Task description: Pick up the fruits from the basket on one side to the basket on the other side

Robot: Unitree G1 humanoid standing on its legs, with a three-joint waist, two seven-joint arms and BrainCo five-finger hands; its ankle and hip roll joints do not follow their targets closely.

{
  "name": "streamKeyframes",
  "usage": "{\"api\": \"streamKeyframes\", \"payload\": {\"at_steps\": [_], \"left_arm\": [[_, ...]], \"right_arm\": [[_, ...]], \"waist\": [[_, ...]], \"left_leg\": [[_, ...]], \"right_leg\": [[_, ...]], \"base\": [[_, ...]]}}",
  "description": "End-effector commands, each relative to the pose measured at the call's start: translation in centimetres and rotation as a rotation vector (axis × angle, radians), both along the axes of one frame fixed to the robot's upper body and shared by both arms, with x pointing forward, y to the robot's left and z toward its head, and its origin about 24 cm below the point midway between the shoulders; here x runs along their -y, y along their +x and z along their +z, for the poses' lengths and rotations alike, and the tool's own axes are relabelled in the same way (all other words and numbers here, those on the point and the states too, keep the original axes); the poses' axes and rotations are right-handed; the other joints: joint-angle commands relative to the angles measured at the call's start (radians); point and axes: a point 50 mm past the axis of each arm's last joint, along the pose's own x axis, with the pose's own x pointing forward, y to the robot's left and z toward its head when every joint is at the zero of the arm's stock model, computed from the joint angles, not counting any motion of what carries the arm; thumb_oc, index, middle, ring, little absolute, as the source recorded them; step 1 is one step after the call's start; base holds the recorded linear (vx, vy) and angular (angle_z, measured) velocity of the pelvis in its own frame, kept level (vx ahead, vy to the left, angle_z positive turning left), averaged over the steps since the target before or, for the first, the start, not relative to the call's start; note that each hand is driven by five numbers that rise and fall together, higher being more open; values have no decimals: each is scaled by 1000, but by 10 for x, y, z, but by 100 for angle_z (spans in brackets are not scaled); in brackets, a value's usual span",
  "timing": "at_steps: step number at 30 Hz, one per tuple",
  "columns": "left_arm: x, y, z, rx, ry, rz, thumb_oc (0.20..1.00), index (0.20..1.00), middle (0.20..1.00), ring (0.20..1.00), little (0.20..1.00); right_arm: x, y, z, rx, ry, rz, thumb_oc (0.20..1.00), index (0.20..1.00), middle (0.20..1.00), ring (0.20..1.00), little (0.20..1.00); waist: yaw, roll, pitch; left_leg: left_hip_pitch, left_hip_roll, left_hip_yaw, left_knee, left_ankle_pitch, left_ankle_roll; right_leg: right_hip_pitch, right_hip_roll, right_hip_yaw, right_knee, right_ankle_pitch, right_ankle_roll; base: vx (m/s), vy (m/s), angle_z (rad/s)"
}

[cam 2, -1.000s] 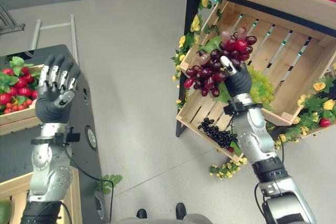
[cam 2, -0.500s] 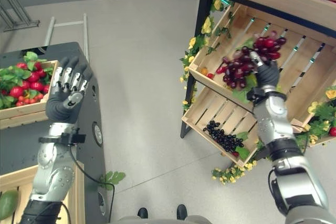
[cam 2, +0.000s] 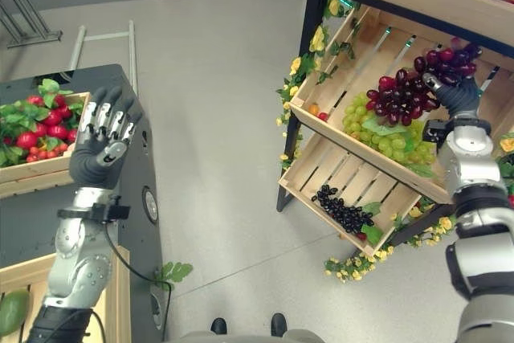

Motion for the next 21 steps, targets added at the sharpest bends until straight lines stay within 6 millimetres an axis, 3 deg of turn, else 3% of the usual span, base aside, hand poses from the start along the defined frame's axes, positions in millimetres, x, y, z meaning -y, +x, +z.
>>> {"api": "streamKeyframes", "payload": {"at_steps": [1, 7, 17, 18, 19, 21], "left_arm": [[5, -5, 15, 61, 98, -54, 1000, 1000, 1000, 1000, 1000], [3, -5, 15, 71, 111, -35, 1000, 1000, 1000, 1000, 1000], [4, -5, 13, 77, 126, -27, 1000, 1000, 1000, 1000, 1000], [5, -5, 13, 77, 128, -31, 1000, 1000, 1000, 1000, 1000], [5, -5, 12, 77, 126, -29, 1000, 1000, 1000, 1000, 1000], [5, -5, 12, 76, 128, -26, 1000, 1000, 1000, 1000, 1000]], "right_arm": [[2, 1, 51, -10, -363, -43, 200, 200, 200, 200, 200], [7, -3, 48, -135, -613, -77, 200, 200, 200, 200, 200], [11, -8, 37, -293, -868, -58, 200, 200, 200, 200, 200], [12, -9, 36, -311, -892, -60, 536, 536, 536, 536, 536], [13, -9, 37, -310, -897, -69, 1000, 1000, 1000, 1000, 1000], [13, -9, 36, -309, -892, -69, 1000, 1000, 1000, 1000, 1000]], "waist": [[21, -72, -61], [16, -74, -61], [15, -73, -60], [15, -73, -60], [15, -73, -59], [15, -72, -60]], "left_leg": [[-30, 12, -9, 39, -37, -12], [-33, 12, -11, 41, -40, -11], [-31, 12, -13, 42, -44, -11], [-30, 13, -13, 42, -44, -11], [-30, 12, -13, 41, -44, -11], [-30, 12, -14, 41, -44, -11]], "right_leg": [[-4, -65, -17, 43, -39, 118], [-7, -67, -16, 45, -39, 120], [-3, -68, -18, 43, -42, 120], [-4, -68, -19, 44, -42, 120], [-4, -68, -19, 44, -42, 119], [-4, -69, -20, 43, -42, 119]], "base": [[0, 0, 0], [0, 0, 0], [0, 0, 0], [0, 0, 0], [0, 0, 0], [0, 0, 0]]}}
